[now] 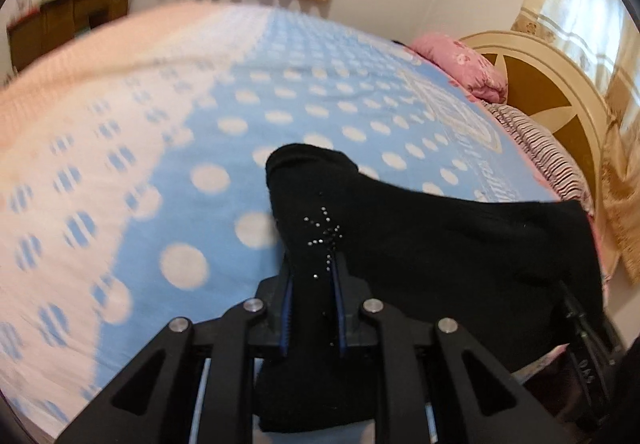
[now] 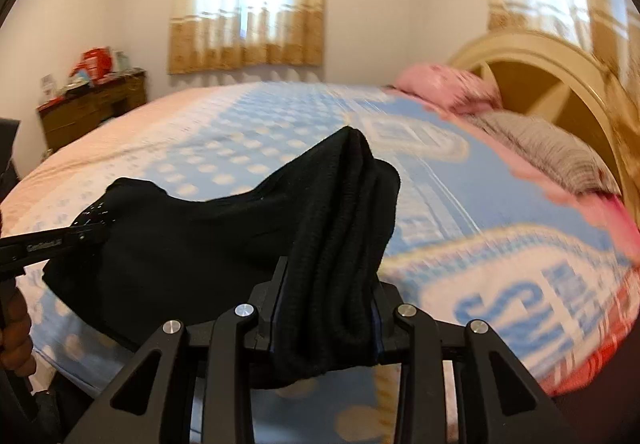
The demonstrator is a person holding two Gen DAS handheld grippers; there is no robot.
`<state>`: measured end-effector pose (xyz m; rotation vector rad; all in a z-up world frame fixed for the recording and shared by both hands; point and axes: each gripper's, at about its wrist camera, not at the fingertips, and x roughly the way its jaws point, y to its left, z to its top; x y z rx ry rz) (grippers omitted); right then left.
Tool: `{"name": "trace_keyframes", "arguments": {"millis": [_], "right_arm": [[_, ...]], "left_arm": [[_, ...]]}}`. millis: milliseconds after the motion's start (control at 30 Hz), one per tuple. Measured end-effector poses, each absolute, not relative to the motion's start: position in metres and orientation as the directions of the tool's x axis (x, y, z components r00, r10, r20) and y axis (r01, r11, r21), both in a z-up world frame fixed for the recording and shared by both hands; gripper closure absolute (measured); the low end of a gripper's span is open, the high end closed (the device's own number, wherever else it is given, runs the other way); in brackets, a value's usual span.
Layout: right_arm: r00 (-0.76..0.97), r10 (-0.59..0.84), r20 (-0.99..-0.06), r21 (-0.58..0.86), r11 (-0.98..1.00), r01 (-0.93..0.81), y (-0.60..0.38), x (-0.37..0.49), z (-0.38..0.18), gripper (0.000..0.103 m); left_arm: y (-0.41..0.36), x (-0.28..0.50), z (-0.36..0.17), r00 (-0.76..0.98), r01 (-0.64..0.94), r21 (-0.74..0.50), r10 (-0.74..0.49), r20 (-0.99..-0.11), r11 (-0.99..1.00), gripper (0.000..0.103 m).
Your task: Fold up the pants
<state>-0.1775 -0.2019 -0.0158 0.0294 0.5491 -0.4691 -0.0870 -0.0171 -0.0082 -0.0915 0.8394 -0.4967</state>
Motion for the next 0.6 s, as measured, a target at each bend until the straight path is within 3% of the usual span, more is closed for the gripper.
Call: {"name": "trace_keyframes", "arguments": {"millis": [300, 600], "right_arm": [[0.885, -0.218, -0.412, -0.119, 0.976, 0.184, -0.141, -0.089, 0.017, 0.069], [0.932, -0.021, -0.362, -0.198, 0.979, -0.055, -0.064, 0.03, 0.011, 0.069]], "left_arm": [[0.055, -0.06, 0.018, 0.711, 0.229, -0.224, -0.32, -0.626, 0.947, 0.085], [0.15, -0.014, 0.047, 0.825, -0.047, -0.088, -0.011, -0.566, 0.995, 0.085]]}}
